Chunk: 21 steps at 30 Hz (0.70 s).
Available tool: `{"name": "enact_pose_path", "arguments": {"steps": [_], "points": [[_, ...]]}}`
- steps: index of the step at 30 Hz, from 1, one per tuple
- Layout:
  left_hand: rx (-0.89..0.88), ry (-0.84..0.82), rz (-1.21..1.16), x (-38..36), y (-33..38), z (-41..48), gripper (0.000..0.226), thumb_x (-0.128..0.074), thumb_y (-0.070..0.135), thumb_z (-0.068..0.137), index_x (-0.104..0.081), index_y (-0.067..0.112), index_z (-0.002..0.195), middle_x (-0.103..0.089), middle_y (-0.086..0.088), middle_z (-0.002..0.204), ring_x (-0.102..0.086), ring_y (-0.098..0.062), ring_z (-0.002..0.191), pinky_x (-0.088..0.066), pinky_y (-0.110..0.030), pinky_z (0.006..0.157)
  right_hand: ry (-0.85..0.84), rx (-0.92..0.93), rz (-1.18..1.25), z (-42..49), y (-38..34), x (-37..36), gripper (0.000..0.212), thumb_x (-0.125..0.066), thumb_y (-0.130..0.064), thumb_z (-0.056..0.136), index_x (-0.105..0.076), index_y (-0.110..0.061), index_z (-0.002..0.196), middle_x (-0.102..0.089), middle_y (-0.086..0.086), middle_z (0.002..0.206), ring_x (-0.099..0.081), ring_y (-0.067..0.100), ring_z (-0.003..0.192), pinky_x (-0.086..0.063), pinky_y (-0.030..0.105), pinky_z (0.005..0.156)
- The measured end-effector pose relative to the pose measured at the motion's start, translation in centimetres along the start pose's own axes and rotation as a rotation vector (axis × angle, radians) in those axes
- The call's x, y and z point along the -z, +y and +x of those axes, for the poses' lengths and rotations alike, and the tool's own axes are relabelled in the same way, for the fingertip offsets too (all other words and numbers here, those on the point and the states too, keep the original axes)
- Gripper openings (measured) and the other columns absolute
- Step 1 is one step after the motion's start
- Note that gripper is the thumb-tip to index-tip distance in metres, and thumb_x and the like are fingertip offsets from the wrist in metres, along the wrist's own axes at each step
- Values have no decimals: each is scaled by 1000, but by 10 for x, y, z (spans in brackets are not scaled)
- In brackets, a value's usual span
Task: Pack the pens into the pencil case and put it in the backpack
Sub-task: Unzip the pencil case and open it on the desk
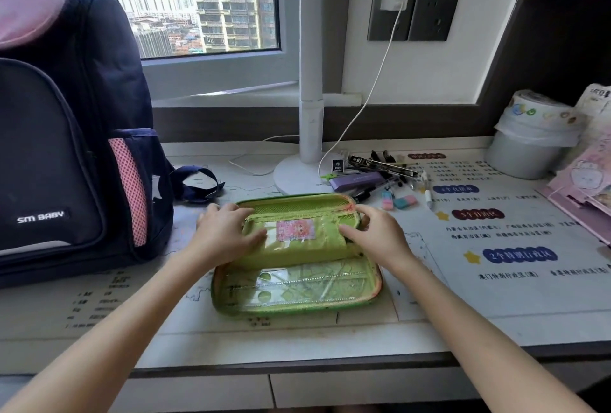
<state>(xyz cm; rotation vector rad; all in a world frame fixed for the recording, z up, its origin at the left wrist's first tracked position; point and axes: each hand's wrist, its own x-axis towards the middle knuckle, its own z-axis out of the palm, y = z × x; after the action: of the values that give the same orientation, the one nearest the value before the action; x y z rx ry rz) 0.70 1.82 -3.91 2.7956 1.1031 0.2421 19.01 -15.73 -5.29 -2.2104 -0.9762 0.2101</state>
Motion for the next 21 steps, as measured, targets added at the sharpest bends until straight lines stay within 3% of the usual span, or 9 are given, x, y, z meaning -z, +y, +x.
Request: {"name": "enact_pose_path", "arguments": {"steps": [4, 7, 10, 12, 14, 16, 18, 21], "points": [[-69, 47, 31, 2, -1, 0, 47, -54, 54, 82, -60, 17, 111, -58, -1, 118, -48, -24, 107, -34, -38, 90, 14, -41, -78, 15, 0, -9, 39, -62, -46, 79, -65, -23, 111, -60, 7, 115, -56, 25, 105, -48, 36, 88], [-160, 95, -397, 16, 0, -12, 46, -66, 55, 69, -66, 16, 94, -62, 3, 102, -56, -18, 100, -42, -36, 87, 25, -8, 93, 9, -2, -7, 20, -62, -47, 81, -69, -30, 89, -60, 4, 109, -57, 21, 103, -47, 37, 89], [-219, -235, -782, 38, 4, -36, 70, -45, 83, 58, -74, 22, 75, -62, 16, 107, -57, 3, 99, -40, -13, 81, -25, 68, 428, -16, -6, 8, 31, -56, -39, 89, -71, -18, 72, -60, -6, 108, -56, -1, 100, -42, 14, 82], [-219, -249, -717, 34, -1, -41, 67, -40, 83, 63, -74, 27, 77, -58, 17, 114, -53, 5, 103, -38, -15, 84, -8, 118, 419, -29, -1, 13, 30, -59, -33, 88, -71, -16, 66, -62, -9, 102, -56, -4, 94, -40, 15, 80], [-136, 14, -370, 17, -14, -35, 38, -53, 59, 79, -70, 29, 94, -53, 7, 120, -48, -9, 111, -38, -30, 92, 106, 137, 175, -31, 8, 13, 10, -67, -29, 83, -72, -20, 81, -63, -5, 98, -57, 9, 91, -43, 26, 81], [52, 158, -271, 1, -22, -29, 24, -59, 35, 85, -64, 27, 107, -51, -6, 124, -47, -23, 114, -39, -38, 94, 51, 86, 54, -31, 10, 8, 26, -69, -25, 80, -66, -24, 105, -62, -1, 96, -58, 15, 85, -48, 31, 77], [206, 178, -453, -12, -26, -25, 20, -57, 21, 87, -63, 26, 105, -58, -14, 114, -58, -28, 98, -45, -37, 82, -38, 72, 18, -31, 8, 3, 39, -64, -14, 82, -60, -23, 119, -62, 0, 95, -58, 17, 80, -48, 30, 72], [240, 249, -793, -19, -18, -22, 21, -53, 5, 86, -63, 23, 91, -66, -14, 91, -61, -16, 55, -49, -27, 53, -35, 111, -20, -31, 13, 1, 48, -52, 6, 80, -59, -21, 120, -58, -5, 88, -55, 15, 74, -41, 17, 59]]}}
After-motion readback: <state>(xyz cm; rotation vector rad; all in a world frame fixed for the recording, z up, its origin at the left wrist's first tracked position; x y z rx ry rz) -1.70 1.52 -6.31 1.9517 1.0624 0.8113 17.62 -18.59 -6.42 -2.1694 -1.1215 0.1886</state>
